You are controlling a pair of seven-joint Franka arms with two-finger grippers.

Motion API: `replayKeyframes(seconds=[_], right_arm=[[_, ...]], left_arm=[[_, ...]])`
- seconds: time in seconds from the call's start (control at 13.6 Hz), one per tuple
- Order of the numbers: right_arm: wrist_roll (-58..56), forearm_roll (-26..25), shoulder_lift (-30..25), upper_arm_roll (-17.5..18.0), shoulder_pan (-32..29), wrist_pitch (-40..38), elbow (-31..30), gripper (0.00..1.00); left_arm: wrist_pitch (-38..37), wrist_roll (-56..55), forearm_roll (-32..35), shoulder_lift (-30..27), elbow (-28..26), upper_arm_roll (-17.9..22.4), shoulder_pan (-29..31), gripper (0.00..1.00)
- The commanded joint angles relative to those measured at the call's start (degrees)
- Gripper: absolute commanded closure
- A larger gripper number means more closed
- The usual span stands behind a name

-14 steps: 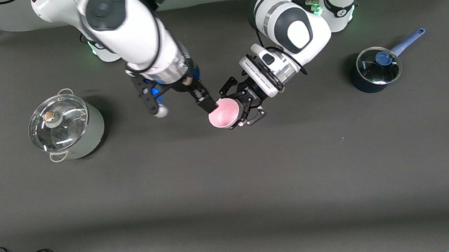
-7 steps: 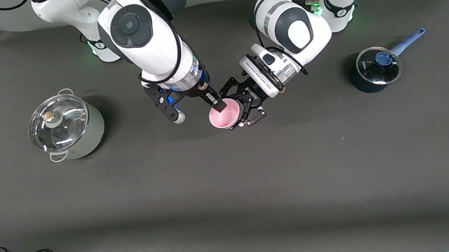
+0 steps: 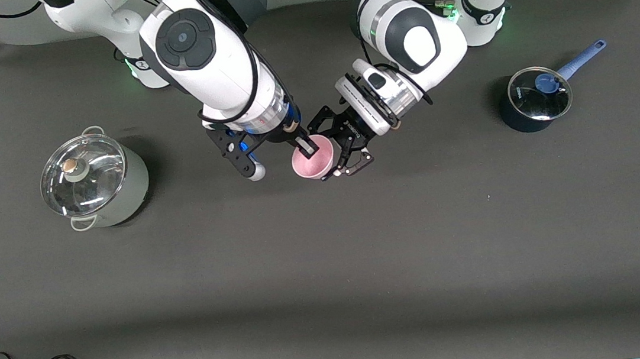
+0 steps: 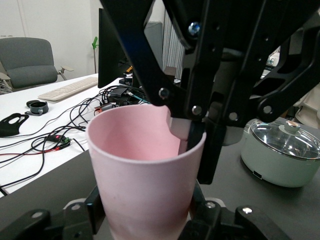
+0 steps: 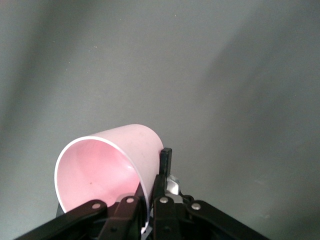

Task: Transfer pink cup from left to right arm
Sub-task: 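Close the right gripper on the cup and open the left gripper, then move the cup with the right gripper while the left gripper withdraws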

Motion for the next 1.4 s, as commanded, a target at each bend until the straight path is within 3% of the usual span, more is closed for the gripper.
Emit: replayKeyframes(seconds=[0.0,0.07,0.59,0.81,1.32], right_arm=[[-3.74,-0.74,0.11,0.42,-0.56,-2.26,1.68,1.0],[-4.62,-0.74,-0.07,0.33,-0.73,-2.43,1.68,1.0],[-20.58,-0.65,-1.65,-0.54,-4.94,-10.15,1.6,1.0],[-36.65,-0.83,-4.72,-0.54,-10.91,-15.6,1.07,1.0],[-69.61,-2.05,-10.87,-1.86,-26.56,-26.16,-2.95,1.0]], left_arm=[[1.09,-0.33,-1.19,-0.04,1.14,0.8,0.04,0.12],[1.09,-0.42,-1.19,0.14,1.4,0.8,0.12,0.0],[3.01,-9.64,-0.84,2.33,0.79,2.2,0.48,0.0],[9.95,-10.79,-0.75,3.83,0.7,2.81,0.91,0.0],[11.82,-11.67,-0.58,5.58,-0.97,3.52,7.67,0.0]])
